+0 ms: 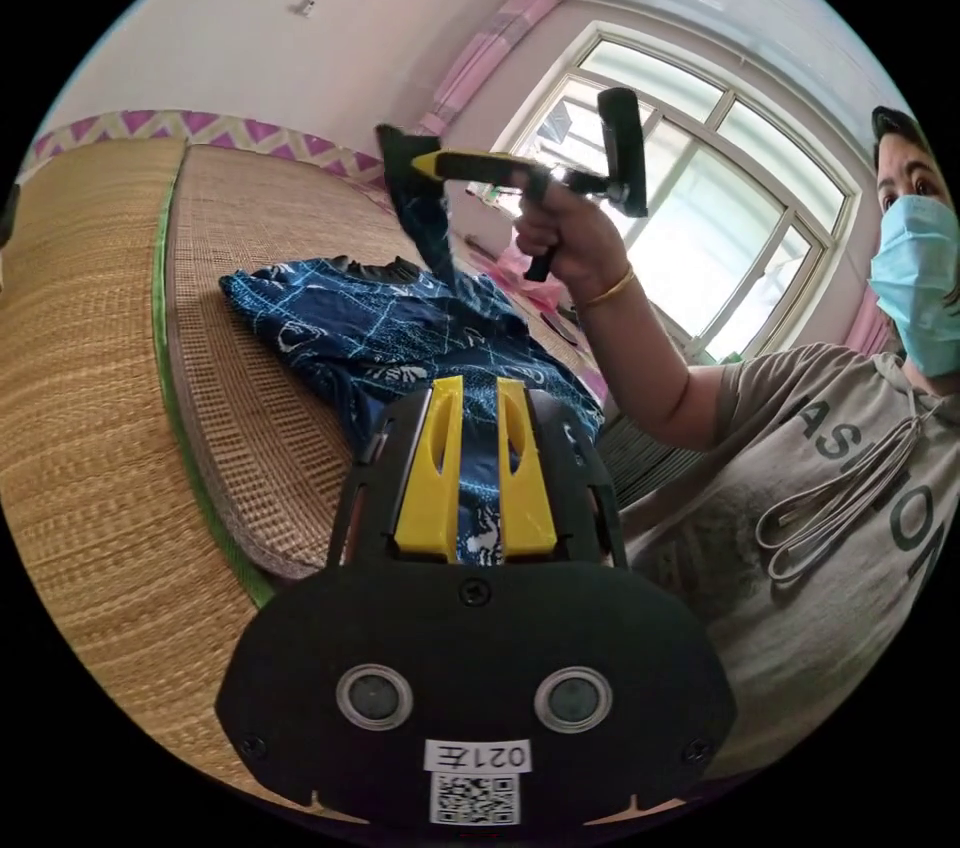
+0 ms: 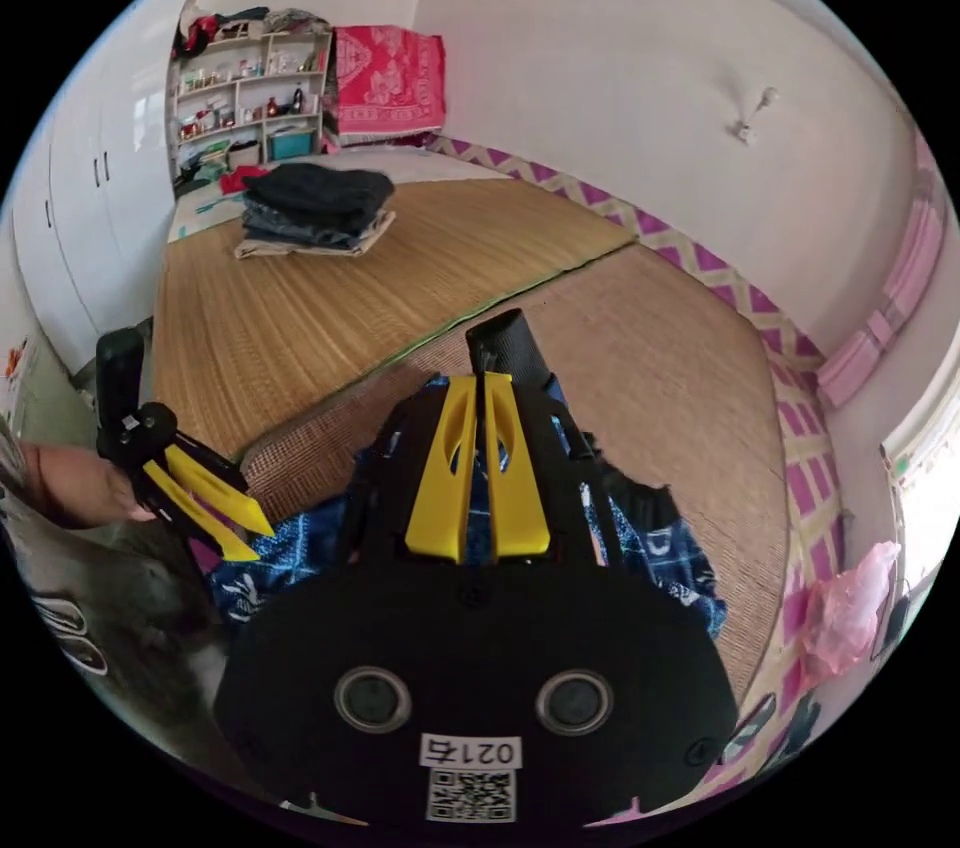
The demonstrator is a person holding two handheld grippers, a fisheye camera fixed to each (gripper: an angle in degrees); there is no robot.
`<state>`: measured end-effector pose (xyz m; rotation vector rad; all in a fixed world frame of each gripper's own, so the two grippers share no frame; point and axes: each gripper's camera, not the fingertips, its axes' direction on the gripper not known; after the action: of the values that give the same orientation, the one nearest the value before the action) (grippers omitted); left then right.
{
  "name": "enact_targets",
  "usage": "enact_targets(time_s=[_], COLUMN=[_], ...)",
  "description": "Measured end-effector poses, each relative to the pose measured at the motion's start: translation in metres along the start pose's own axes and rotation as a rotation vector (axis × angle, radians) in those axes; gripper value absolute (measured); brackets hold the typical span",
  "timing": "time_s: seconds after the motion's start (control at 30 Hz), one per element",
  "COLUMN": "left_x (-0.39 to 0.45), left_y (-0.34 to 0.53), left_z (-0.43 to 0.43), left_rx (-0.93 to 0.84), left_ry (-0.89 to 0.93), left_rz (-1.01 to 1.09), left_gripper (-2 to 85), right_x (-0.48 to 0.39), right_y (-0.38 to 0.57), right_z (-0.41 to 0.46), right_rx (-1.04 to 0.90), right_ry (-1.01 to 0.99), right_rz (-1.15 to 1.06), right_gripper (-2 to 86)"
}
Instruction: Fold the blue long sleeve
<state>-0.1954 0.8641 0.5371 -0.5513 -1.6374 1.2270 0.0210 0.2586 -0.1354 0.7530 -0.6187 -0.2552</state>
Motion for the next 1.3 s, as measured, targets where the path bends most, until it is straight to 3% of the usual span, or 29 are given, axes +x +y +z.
enact_targets(time_s=[0.13,0.17,0.3,0.4,0.63,0.8,1.03,1.3], left_x=[-0.007,-0.005,0.015,0.041,0.139,0.184,0.213,0.209], left_y=[0.018,0.022,0.03,0.037,0.111,0.187,0.274,0.339], left_z=[-0.023,-0.025,-0.029,-0.028,-0.031,-0.04,-0.033,0.033], left_rx=[0.002,-0.018,-0.053,-0.083,-0.195,-0.189,-0.165,-0.246], left_ry=[0.018,0.015,-0.007,0.014,-0.101,-0.163,-0.199,-0.154], left_rz=[-0.073,-0.083,-0.071,-0.04,0.099,0.038,-0.062,-0.036], left_gripper=[5.6,5.7,8.0,8.6,8.7,10.2,10.4,11.5], right_x=[-0.02,-0.013,0.016,0.039,0.101,0.116,0.085,0.059], right_y=[0.026,0.038,0.074,0.125,0.342,0.548,0.71,0.802], right_z=[0.103,0.115,0.104,0.054,-0.108,-0.189,-0.212,-0.121], right_rx=[-0.107,-0.105,-0.051,0.008,0.088,0.061,0.099,0.061], right_ry=[-0.058,-0.187,-0.541,-0.609,-0.315,-0.106,-0.178,-0.418], right_rz=[0.019,0.058,0.157,0.207,0.469,0.692,0.682,0.591], right_gripper=[1.4,2.6,10.1,9.4,8.0,9.4,10.6,13.1])
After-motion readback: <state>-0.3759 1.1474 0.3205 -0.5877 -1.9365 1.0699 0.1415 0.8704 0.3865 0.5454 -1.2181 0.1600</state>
